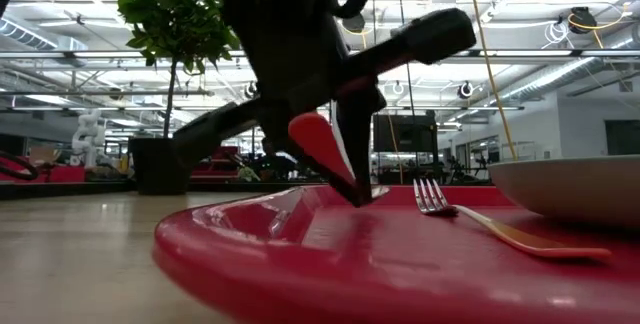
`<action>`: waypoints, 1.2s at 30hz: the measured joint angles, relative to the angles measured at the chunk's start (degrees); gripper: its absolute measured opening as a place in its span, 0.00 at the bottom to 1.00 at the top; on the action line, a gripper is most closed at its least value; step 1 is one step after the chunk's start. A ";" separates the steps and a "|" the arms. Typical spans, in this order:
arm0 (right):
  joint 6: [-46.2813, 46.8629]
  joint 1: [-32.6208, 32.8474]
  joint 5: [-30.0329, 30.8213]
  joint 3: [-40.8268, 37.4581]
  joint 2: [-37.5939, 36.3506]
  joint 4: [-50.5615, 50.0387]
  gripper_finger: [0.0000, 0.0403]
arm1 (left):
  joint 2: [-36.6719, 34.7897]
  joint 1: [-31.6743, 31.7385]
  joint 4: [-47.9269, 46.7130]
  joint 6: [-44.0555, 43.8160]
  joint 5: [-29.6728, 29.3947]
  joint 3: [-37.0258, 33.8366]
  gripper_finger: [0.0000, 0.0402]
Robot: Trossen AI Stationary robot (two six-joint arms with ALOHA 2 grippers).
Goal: Pick and place plate/cup/fork/spoon on tray
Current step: Put the orange spoon on the left side of the orange fork on the red serving tray
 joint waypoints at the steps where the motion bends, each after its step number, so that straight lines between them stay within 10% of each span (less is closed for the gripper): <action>1: 0.25 -0.04 -0.01 0.00 0.00 0.16 0.12 | 0.17 -0.02 -0.01 -0.46 0.03 0.00 0.04; 36: 1.59 -0.10 -0.22 0.00 0.00 0.38 0.12 | 1.13 1.92 0.94 0.65 0.39 0.00 0.18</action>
